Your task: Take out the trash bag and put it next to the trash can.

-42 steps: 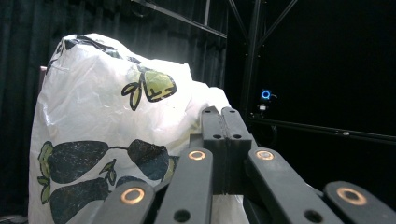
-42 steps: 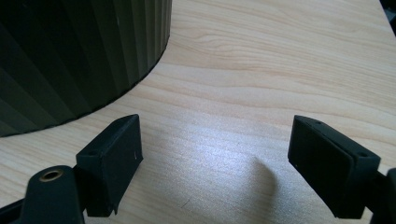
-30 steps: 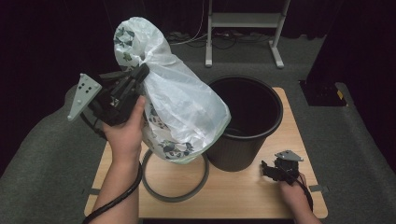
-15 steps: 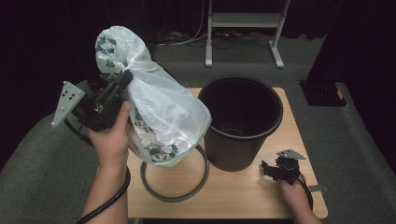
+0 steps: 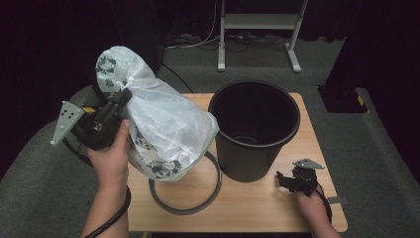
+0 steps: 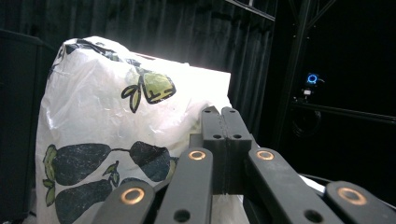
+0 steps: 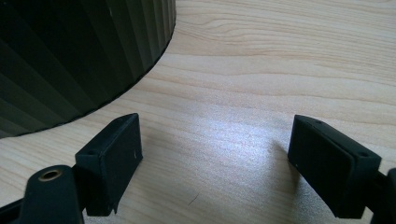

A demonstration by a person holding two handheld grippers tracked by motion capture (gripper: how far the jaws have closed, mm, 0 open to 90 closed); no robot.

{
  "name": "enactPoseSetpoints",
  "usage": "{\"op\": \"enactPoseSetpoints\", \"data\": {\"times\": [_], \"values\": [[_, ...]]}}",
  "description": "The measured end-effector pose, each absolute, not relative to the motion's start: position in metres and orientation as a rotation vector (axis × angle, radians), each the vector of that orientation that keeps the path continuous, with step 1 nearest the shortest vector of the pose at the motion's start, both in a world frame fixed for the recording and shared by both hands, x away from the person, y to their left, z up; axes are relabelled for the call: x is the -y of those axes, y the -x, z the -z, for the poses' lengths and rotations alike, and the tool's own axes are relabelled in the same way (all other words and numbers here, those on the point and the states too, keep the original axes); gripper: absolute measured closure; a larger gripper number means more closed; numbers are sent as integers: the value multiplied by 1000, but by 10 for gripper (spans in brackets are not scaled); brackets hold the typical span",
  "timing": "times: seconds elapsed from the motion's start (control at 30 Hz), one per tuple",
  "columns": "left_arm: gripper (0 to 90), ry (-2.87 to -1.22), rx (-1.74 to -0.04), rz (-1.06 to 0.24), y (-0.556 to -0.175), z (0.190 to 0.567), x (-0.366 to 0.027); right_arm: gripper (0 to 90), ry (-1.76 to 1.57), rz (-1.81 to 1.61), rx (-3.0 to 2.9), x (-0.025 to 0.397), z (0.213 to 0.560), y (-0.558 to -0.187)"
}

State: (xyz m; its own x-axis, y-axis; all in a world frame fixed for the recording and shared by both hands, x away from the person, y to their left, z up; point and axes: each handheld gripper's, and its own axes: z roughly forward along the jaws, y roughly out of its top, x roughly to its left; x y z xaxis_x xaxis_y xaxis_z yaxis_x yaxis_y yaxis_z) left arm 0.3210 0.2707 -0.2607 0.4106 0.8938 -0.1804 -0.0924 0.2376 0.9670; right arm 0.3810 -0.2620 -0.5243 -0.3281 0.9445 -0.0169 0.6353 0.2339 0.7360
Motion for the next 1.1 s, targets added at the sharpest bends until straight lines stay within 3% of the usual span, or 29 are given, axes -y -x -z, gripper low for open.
{"op": "enactPoseSetpoints", "data": {"times": [0.6, 1.1], "values": [[900, -1114, -922, -847, -310, 261, -286, 171, -1443, -884, -2050, 262, 524, -381], [900, -1154, -984, -807, -330, 286, -278, 170, -1435, -887, -2062, 262, 524, -381]]}}
